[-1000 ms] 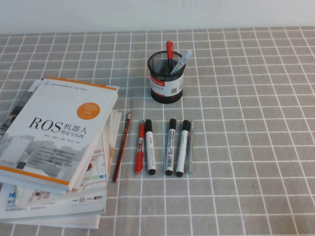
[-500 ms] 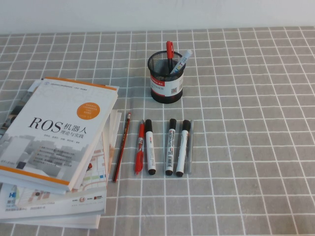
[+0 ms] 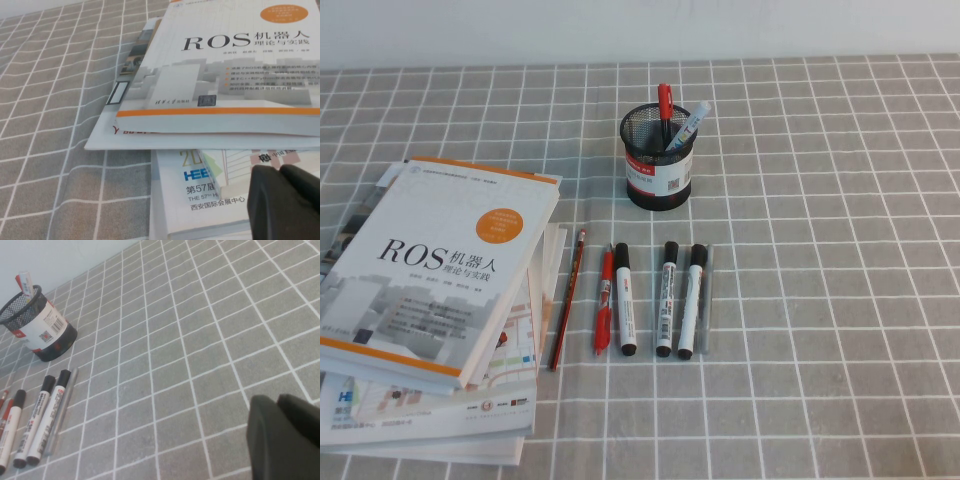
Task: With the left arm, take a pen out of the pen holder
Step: 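Take a marker out of the pen holder and lay it on the table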
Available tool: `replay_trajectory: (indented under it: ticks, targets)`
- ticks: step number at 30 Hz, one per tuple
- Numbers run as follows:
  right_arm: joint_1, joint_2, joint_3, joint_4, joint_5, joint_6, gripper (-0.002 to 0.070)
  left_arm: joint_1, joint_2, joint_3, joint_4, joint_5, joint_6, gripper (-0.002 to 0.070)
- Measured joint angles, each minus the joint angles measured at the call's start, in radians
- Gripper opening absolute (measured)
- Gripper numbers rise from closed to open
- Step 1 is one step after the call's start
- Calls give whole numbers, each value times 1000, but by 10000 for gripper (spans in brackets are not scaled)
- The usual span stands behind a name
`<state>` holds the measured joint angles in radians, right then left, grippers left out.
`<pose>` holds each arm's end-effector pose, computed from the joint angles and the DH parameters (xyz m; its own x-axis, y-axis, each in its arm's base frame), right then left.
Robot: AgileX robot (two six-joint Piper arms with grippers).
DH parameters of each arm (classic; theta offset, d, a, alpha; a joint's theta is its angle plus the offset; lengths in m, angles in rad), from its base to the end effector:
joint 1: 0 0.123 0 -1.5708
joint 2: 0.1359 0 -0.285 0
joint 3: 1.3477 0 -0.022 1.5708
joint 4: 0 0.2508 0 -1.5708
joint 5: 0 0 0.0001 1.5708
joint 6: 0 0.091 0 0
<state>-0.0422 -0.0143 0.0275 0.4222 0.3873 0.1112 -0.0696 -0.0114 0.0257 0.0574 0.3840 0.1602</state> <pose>0.0525 0.0119 0.1729 -0.2952 0.4912 -0.8195 0.0412 0.8635 0.5027 0.0523 -0.0017 0.1707 -0.2875 0.2323 -0.9292 0.1126 0.9716 0.2081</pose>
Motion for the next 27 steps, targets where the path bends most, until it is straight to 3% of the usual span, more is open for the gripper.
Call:
replay_trajectory:
  ticks: [20, 27]
  targets:
    - [0, 0, 0, 0, 0, 0, -13, 0, 0, 0, 2, 0, 0, -3]
    - [0, 0, 0, 0, 0, 0, -13, 0, 0, 0, 109, 0, 0, -2]
